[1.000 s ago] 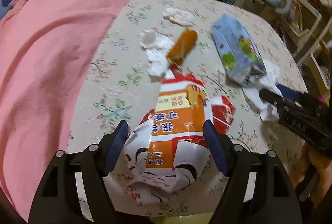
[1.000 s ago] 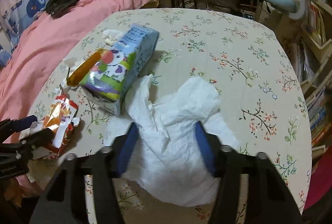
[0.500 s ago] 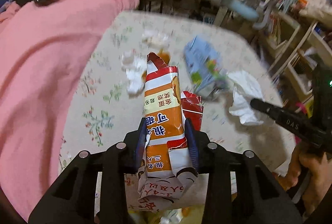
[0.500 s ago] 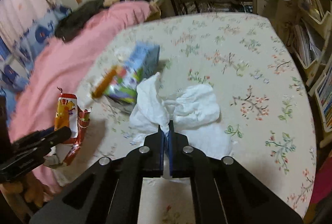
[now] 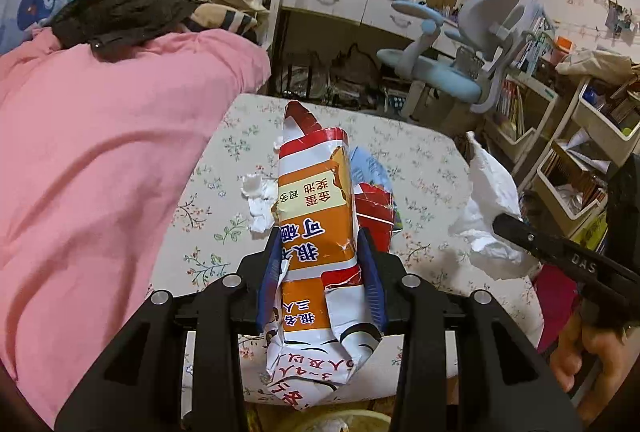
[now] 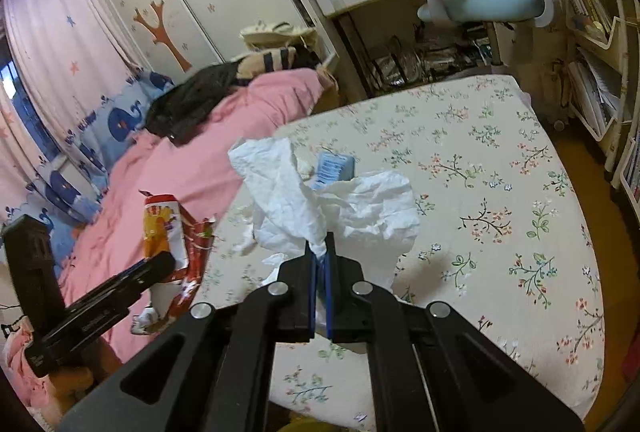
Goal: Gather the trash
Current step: 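Lift the wrapper and tissue and carry both toward the yellow bucket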
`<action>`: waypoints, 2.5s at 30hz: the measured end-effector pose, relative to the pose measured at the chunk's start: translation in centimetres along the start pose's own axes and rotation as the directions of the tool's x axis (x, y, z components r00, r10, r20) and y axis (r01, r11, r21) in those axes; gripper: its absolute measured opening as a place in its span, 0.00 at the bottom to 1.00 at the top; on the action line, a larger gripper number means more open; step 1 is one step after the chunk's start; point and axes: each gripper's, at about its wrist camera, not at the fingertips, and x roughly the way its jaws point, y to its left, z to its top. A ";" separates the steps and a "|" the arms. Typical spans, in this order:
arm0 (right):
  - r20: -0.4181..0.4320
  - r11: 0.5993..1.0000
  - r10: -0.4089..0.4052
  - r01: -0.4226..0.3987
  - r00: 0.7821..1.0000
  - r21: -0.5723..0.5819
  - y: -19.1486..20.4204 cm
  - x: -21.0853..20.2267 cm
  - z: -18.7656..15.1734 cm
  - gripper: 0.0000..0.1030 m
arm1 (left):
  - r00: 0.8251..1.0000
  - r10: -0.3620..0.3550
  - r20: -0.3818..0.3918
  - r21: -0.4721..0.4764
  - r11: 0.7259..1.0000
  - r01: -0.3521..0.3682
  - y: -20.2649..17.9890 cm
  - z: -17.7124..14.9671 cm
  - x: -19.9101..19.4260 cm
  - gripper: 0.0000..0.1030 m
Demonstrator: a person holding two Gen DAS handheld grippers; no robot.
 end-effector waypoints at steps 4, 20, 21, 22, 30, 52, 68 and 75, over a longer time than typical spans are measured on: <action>0.033 0.999 0.035 -0.035 0.999 0.022 -0.2 -1.2 -0.2 0.04 | 1.000 0.012 0.028 0.006 1.000 -0.012 -0.3 0.0 -1.0 0.35; 0.089 0.995 0.086 -0.091 0.992 0.046 -0.6 -2.4 -0.9 0.04 | 0.988 0.071 0.136 0.134 0.987 -0.089 -3.2 -0.8 -4.1 0.35; 0.091 0.995 0.088 -0.093 0.992 0.045 -0.6 -2.5 -0.9 0.04 | 0.987 0.072 0.140 0.136 0.986 -0.091 -3.4 -0.8 -4.2 0.35; 0.095 0.995 0.090 -0.095 0.991 0.042 -0.6 -2.5 -0.9 0.04 | 0.987 0.073 0.144 0.139 0.986 -0.093 -3.4 -0.8 -4.2 0.35; 0.124 0.995 0.103 -0.104 0.987 0.001 0.1 -3.1 -1.0 0.04 | 0.981 0.080 0.179 0.173 0.979 -0.111 -4.4 -0.8 -4.9 0.35; 0.150 0.992 0.123 -0.120 0.981 -0.030 0.7 -3.7 -1.5 0.04 | 0.969 0.097 0.229 0.143 0.981 -0.132 -4.3 -0.9 -5.9 0.35; 0.156 0.989 0.146 -0.143 0.977 -0.032 0.9 -4.6 -2.3 0.04 | 0.959 0.112 0.261 0.124 0.981 -0.149 -4.4 -0.8 -6.6 0.36; 0.142 0.988 0.157 -0.154 0.977 -0.032 1.1 -4.9 -3.2 0.04 | 0.957 0.114 0.267 0.126 0.980 -0.152 -4.6 -1.1 -7.0 0.36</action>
